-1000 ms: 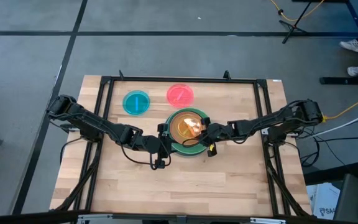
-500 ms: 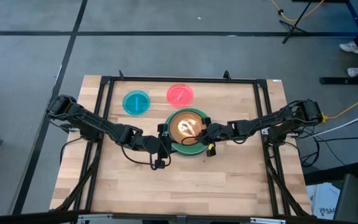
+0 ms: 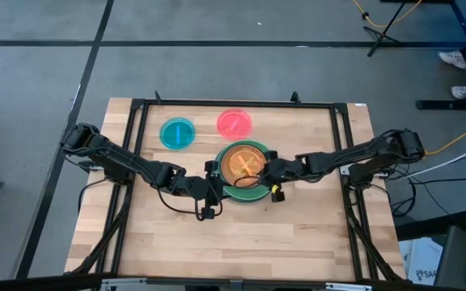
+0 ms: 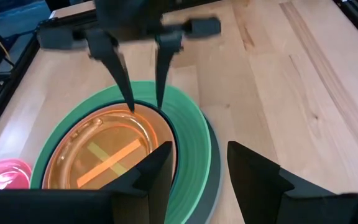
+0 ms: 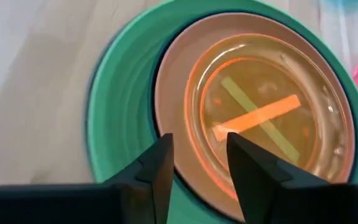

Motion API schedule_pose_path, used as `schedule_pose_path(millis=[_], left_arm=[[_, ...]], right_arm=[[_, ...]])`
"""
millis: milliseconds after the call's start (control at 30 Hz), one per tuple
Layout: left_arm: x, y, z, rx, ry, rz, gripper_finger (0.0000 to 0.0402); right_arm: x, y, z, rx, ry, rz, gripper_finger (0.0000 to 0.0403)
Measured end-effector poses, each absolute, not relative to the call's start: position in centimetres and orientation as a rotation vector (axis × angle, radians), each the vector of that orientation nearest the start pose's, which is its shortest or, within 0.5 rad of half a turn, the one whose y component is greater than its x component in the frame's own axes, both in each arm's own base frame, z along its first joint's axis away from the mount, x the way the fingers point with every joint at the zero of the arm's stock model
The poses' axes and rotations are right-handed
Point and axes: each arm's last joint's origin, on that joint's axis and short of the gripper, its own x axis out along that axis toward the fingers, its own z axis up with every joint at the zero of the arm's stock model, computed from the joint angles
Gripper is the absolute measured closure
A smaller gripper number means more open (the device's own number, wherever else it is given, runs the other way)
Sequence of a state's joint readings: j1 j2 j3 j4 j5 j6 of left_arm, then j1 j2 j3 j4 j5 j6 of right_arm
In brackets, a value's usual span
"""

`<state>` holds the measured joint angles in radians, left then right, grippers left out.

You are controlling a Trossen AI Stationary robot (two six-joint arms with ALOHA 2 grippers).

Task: Stack plastic plates
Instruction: Stack the blue plate on top of the orange plate

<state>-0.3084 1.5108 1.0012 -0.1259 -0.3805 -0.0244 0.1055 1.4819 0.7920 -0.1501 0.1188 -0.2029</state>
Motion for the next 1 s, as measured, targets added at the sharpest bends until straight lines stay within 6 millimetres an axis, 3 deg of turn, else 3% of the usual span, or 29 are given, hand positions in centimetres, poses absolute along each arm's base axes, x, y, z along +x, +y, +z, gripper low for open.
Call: schedule_pose_path(millis=[233,433,667,1000], left_arm=[[30.7,-8.5,23.9,0.215,0.658,0.131,0.0254],[30.1,-7.3,23.0,0.197,0.768,0.251,0.0254],[29.0,-3.2,21.8,0.083,0.966,0.448,0.0263],[27.2,3.8,20.4,-0.104,1.160,0.691,0.0269]], right_arm=[[26.6,2.8,21.0,-0.171,0.792,0.145,0.0260],[23.0,3.0,20.5,-0.089,0.772,0.145,0.0260],[19.7,4.0,19.0,-0.049,0.696,0.064,0.0260],[18.9,4.2,17.8,-0.018,0.695,0.035,0.0260]])
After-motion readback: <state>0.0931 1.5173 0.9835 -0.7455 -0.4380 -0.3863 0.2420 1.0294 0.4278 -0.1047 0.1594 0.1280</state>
